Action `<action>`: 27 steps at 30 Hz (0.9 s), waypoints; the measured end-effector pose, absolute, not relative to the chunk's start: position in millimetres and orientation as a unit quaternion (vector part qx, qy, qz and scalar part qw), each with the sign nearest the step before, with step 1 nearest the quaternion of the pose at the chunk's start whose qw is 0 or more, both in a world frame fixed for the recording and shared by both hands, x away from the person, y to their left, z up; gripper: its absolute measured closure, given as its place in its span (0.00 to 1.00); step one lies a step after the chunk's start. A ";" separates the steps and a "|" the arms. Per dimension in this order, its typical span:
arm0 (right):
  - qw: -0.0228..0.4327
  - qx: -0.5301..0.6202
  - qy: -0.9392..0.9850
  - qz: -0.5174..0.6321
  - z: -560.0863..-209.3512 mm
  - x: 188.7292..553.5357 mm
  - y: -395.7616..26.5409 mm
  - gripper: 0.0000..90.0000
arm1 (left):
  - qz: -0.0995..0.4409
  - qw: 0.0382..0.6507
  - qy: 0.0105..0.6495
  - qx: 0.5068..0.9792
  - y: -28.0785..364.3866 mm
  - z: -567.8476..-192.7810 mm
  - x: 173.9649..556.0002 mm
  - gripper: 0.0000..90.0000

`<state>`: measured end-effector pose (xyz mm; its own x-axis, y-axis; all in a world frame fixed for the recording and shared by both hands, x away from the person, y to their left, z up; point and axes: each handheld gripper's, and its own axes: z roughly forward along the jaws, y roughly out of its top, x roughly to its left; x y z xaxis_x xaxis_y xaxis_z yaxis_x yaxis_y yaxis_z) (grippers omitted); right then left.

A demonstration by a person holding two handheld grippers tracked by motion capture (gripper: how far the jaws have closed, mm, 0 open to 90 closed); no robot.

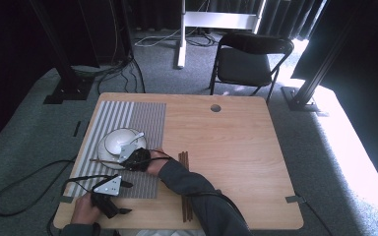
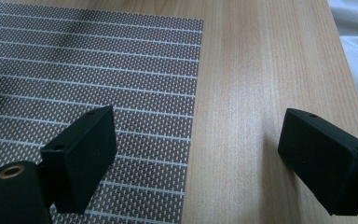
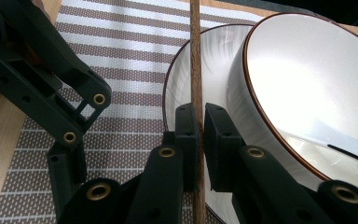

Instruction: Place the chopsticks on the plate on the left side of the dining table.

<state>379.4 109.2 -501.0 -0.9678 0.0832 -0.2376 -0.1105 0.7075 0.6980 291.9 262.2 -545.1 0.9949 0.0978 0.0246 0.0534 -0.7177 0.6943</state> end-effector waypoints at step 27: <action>0.136 -0.001 0.916 0.378 -507.7 381.8 114.4 0.94 | 0.030 0.373 0.041 0.926 262.2 -545.1 291.9 0.13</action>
